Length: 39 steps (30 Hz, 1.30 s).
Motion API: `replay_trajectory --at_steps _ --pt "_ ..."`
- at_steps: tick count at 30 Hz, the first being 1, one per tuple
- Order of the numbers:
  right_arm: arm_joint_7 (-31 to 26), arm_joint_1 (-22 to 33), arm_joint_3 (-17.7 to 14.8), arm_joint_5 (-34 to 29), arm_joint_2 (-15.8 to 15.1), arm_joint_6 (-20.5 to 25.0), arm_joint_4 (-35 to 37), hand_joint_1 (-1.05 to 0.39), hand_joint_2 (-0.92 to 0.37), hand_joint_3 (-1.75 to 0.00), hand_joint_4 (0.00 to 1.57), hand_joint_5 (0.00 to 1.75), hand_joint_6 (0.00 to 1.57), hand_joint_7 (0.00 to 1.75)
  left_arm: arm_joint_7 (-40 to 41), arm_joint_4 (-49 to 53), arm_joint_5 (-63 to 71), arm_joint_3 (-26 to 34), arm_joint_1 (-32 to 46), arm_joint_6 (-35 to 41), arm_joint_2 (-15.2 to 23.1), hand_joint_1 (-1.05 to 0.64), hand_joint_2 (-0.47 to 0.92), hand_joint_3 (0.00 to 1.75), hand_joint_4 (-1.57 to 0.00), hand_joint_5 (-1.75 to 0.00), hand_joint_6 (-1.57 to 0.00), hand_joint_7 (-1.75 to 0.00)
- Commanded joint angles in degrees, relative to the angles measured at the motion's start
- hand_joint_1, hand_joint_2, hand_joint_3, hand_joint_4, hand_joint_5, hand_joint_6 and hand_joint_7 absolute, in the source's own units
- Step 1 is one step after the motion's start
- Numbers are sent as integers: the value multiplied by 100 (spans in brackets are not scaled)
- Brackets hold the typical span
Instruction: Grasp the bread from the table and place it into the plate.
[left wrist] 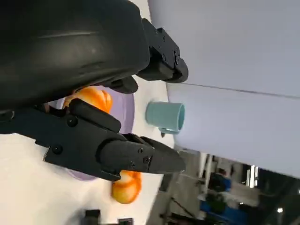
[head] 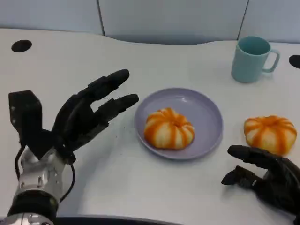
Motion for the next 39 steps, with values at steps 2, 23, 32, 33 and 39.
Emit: replay_trajectory --at_steps 2,23,32,33,39 --pt "25 109 -13 -24 -89 41 60 -41 -92 -13 53 115 92 2 1 -450 -205 109 269 421 18 -59 92 27 -36 -51 -40 -5" --pt "-14 130 -12 -18 -86 140 2 -42 -92 -11 51 115 93 2 293 -2004 -715 384 1869 1476 -75 -52 92 30 -46 -55 -52 -6" --pt "-62 158 1 -59 -81 73 -55 -42 -92 -12 53 113 93 2 829 -2421 -434 271 2264 1331 -146 -47 92 24 -47 -83 -64 -4" --pt "-74 165 3 -60 -80 72 -73 -41 -92 -13 53 113 93 2 886 -2432 -386 252 2305 1283 -152 -46 92 23 -44 -96 -67 -4" --pt "-89 155 3 -60 -100 98 -72 -41 -92 -14 53 113 93 2 926 -2332 -225 184 2442 1075 -117 -44 92 24 -34 -131 -76 -5"
